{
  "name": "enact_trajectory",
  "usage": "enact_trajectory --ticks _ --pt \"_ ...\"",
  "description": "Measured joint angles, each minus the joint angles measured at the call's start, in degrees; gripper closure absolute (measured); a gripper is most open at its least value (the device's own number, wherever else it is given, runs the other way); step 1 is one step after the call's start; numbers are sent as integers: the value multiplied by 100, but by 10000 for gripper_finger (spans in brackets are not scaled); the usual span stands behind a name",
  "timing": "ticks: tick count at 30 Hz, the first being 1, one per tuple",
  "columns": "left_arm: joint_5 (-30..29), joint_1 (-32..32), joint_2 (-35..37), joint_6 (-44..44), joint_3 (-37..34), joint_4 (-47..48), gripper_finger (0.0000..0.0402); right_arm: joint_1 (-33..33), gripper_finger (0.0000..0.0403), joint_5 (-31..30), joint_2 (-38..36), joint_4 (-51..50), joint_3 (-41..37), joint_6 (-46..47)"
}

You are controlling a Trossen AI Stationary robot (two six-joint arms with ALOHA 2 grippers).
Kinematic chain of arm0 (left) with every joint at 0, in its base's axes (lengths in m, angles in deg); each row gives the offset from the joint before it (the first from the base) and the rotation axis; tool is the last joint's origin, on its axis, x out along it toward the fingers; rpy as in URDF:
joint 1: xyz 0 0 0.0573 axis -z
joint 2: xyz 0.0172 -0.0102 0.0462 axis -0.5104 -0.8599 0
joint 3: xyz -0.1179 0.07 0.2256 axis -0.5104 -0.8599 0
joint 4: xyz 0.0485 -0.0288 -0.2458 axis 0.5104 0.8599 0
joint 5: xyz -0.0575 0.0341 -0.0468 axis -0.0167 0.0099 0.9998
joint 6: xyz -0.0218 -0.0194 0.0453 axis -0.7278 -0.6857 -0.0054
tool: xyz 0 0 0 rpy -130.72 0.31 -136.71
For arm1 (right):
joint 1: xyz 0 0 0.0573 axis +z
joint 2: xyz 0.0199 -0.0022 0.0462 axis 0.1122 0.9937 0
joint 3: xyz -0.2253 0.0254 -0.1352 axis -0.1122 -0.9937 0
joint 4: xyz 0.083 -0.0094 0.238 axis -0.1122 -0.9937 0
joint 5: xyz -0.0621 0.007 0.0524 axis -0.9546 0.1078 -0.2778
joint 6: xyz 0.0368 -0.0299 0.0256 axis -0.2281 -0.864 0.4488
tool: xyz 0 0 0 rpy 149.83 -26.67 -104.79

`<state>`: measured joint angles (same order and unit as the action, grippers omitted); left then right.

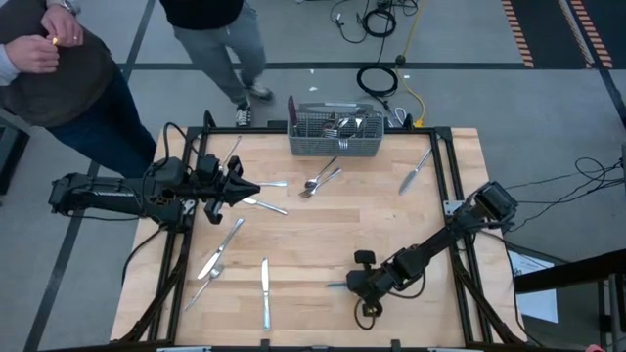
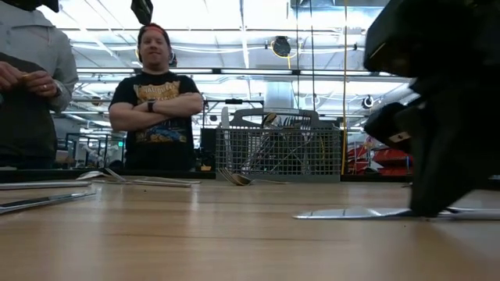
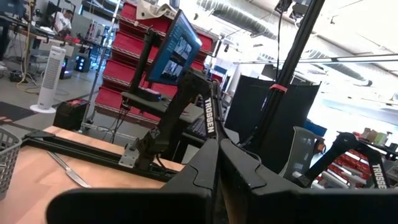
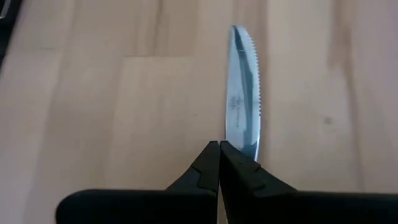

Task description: Sort silverware

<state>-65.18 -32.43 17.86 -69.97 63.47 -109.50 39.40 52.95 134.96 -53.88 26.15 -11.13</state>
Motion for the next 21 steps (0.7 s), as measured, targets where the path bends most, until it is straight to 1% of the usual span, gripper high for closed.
enact_trajectory --ticks 10,17,21 --pt "-7 0 0 12 0 0 379 -586 402 14 -1 -11 -38 -837" --pt "-148 0 0 19 0 1 379 -1048 402 23 -120 48 -64 -1332" --pt "-213 0 0 134 0 3 379 -1231 403 16 -274 127 -64 -1395"
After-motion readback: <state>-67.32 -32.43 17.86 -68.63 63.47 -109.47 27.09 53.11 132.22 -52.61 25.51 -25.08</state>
